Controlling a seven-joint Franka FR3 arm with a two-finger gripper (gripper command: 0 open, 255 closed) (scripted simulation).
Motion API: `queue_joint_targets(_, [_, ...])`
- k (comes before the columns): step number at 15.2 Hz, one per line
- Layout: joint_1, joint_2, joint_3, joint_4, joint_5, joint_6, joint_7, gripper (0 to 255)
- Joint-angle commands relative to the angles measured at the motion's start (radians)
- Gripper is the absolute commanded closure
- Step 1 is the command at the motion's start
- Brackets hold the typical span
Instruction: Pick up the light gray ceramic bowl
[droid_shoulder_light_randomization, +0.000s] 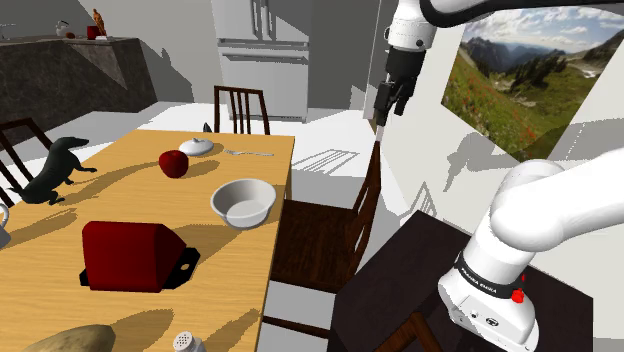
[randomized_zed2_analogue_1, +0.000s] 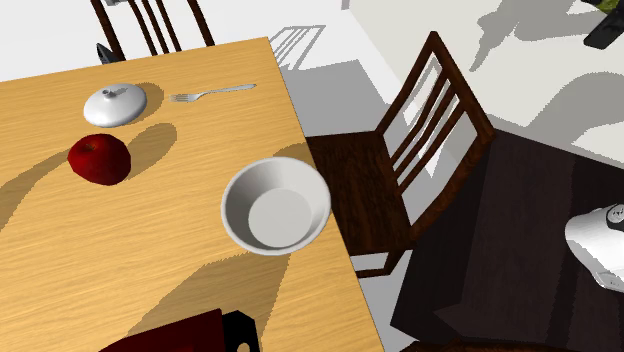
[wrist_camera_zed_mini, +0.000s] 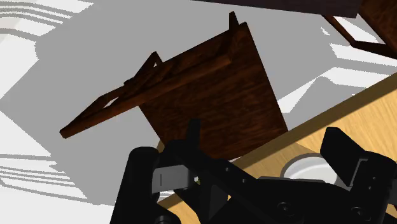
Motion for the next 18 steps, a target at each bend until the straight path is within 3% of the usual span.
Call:
queue_joint_targets(1, [0.0, 0.0, 0.0, 0.0, 0.0, 0.0, 0.0, 0])
queue_joint_targets(9, [0.032, 0.272, -0.02, 0.016, 0.078, 0.247, -0.016, 0])
queue_joint_targets(18, [0.078, 0.617, -0.036, 0.14, 0.2, 0.455, -0.078, 0])
